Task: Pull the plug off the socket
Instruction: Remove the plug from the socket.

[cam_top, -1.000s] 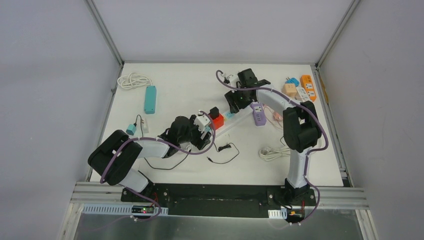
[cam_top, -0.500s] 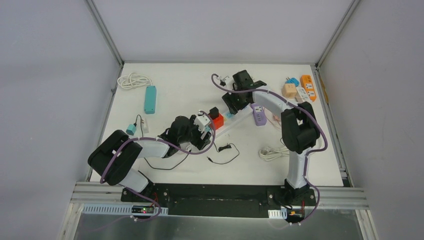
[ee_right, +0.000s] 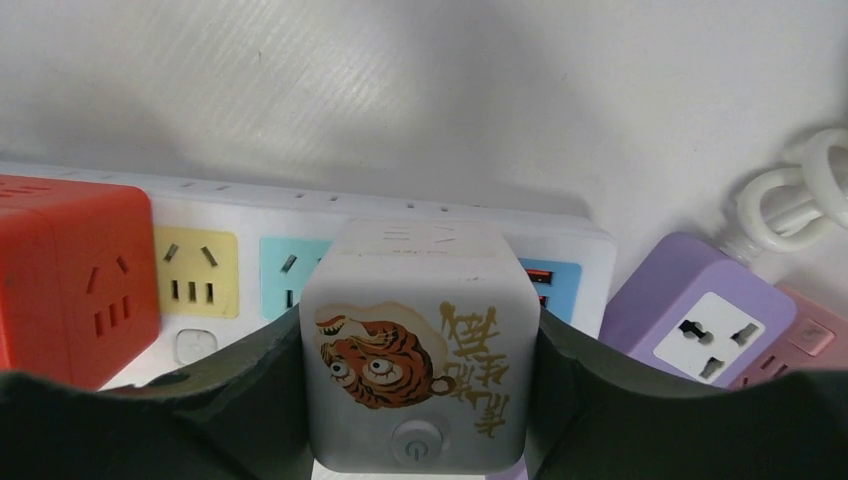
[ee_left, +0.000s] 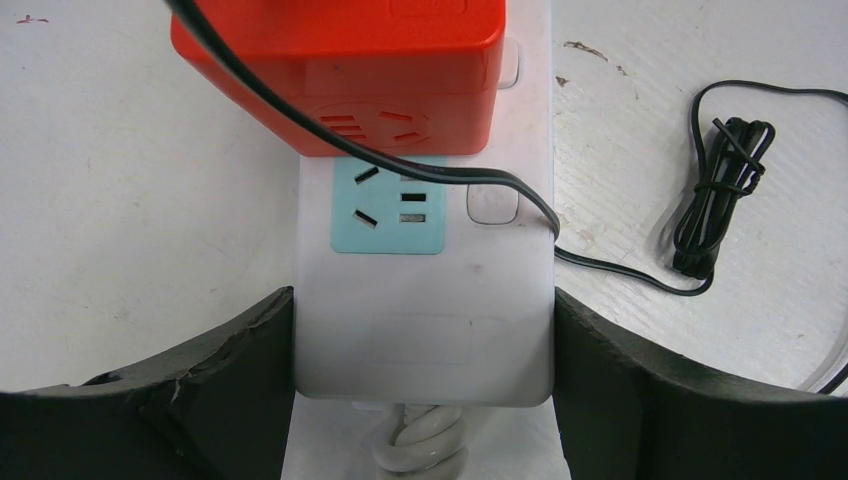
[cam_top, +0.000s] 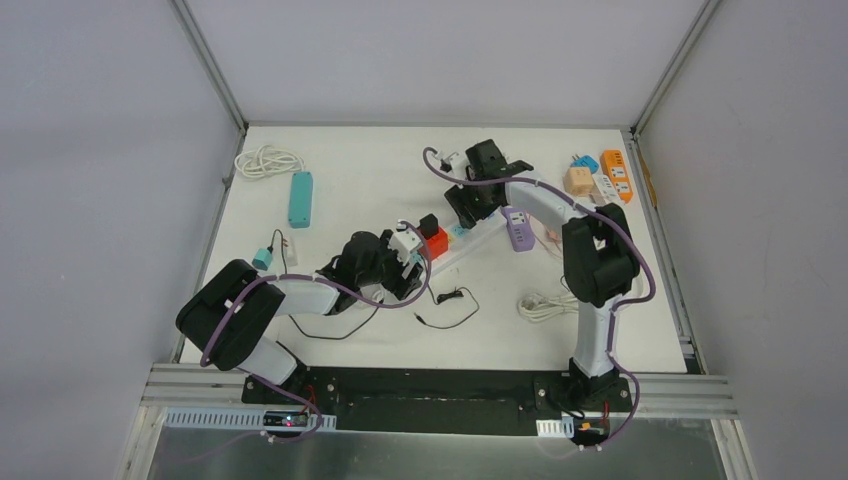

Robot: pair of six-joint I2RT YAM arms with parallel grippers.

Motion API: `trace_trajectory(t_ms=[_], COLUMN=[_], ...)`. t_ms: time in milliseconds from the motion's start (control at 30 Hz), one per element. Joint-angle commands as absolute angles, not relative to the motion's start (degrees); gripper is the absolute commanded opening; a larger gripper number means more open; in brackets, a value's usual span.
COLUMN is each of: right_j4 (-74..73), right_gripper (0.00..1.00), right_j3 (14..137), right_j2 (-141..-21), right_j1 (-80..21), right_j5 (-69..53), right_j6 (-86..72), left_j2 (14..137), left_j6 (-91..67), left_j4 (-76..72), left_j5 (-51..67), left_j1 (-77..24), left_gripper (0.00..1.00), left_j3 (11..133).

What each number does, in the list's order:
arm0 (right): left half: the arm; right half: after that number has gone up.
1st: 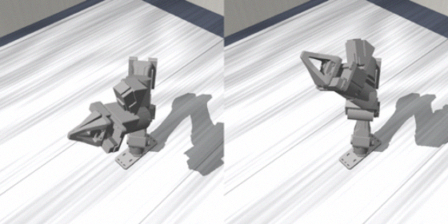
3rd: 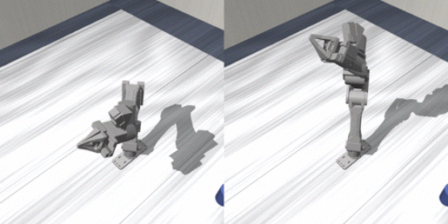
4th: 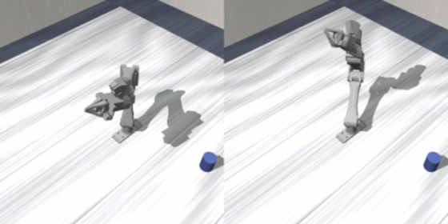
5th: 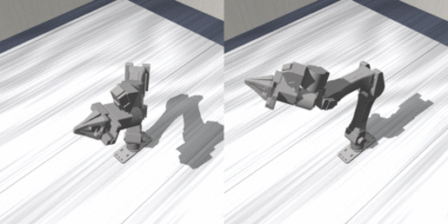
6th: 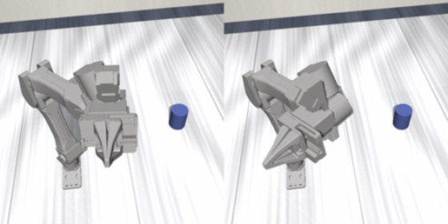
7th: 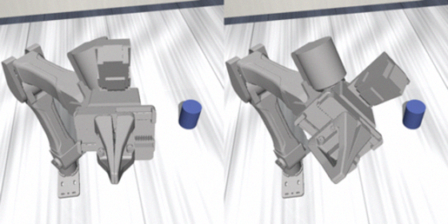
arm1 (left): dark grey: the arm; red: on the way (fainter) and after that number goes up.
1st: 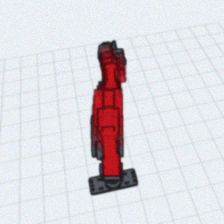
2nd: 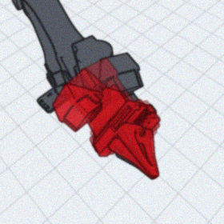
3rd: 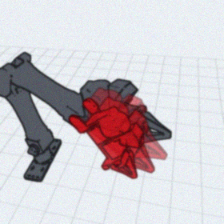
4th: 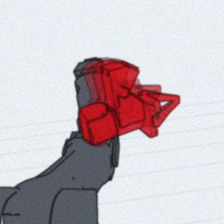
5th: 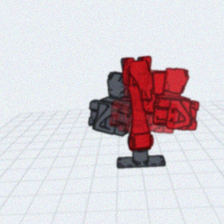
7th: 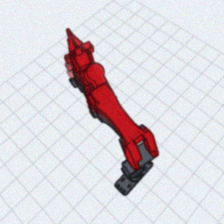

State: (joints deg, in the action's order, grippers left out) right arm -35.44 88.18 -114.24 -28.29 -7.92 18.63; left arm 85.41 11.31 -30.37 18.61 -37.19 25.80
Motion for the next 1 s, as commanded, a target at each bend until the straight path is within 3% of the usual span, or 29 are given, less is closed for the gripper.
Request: trace_trajectory(t_ms=[0, 400, 500, 767, 867, 967], right_j4=[-35.6, -42.5, -41.7, -36.6, -37.4, -41.1], right_gripper=[0.00, 0.00, 0.00, 0.00, 0.00, 0.00], right_j3=[85.7, 90.0, 89.6, 86.7, 86.9, 88.8], right_j2=[-113.4, -117.0, -116.3, -113.6, -113.8, -114.9], right_j1=[-31.5, -23.6, -23.9, -32.0, -31.6, -28.4], right_j5=[-1.0, -24.3, -23.0, -1.0, -2.8, -14.8], right_j6=[25.4, 18.1, 18.4, 25.6, 25.1, 22.4], left_j2=[85.4, 85.9, 86.0, 86.0, 85.9, 86.0], left_j6=[11.9, 12.0, 12.0, 12.0, 12.0, 12.0], left_j4=[-28.2, -28.1, -28.2, -28.1, -28.1, -28.1], left_j5=[22.5, 22.7, 22.7, 22.8, 22.9, 22.9], left_j1=[-37.9, -37.9, -37.9, -37.9, -37.9, -37.9], left_gripper=[0.00, 0.00, 0.00, 0.00, 0.00, 0.00], left_j3=[26.4, 26.6, 26.6, 26.7, 26.7, 26.7])
